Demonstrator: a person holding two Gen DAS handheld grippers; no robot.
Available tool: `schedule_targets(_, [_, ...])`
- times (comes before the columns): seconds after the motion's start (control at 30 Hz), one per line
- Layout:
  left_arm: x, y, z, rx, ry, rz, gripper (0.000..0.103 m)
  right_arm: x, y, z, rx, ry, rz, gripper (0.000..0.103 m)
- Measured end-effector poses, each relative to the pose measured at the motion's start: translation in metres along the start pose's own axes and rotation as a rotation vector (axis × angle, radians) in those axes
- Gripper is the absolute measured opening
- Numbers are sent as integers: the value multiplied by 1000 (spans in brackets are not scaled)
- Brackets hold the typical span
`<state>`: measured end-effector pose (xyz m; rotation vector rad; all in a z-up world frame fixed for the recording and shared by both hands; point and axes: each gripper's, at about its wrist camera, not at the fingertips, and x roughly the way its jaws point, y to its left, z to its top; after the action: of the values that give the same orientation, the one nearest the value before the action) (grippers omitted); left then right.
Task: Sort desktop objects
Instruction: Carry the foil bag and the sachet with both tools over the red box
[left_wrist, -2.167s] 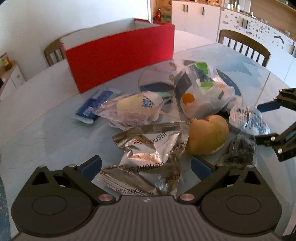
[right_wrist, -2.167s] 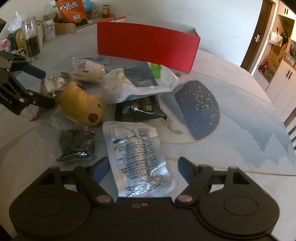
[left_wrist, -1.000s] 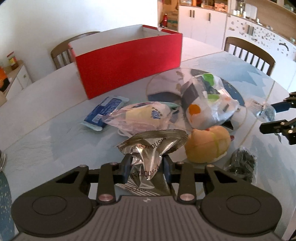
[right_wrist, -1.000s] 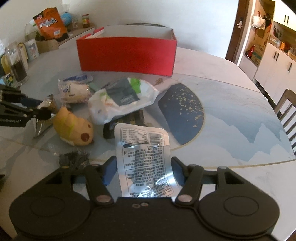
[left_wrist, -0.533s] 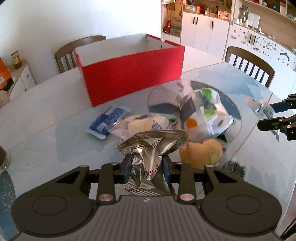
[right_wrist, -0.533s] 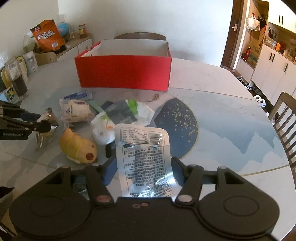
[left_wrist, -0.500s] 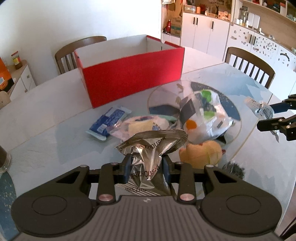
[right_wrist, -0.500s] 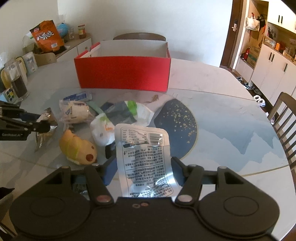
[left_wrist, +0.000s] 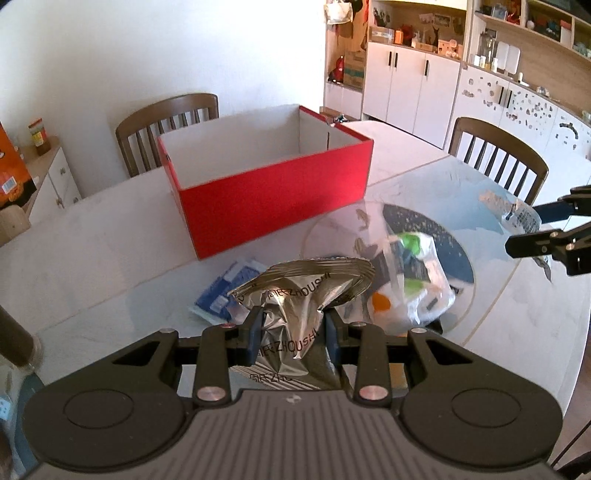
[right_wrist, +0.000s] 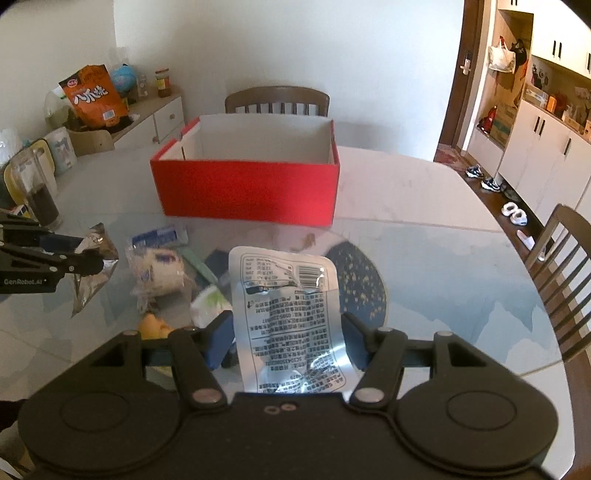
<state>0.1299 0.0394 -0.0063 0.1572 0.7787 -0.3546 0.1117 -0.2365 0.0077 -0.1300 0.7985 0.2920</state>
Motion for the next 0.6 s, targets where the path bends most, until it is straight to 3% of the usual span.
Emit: schedule_targets(0.6, [2,13,74,29,-29,4,32,5,-2,74,-54,-25,13,62])
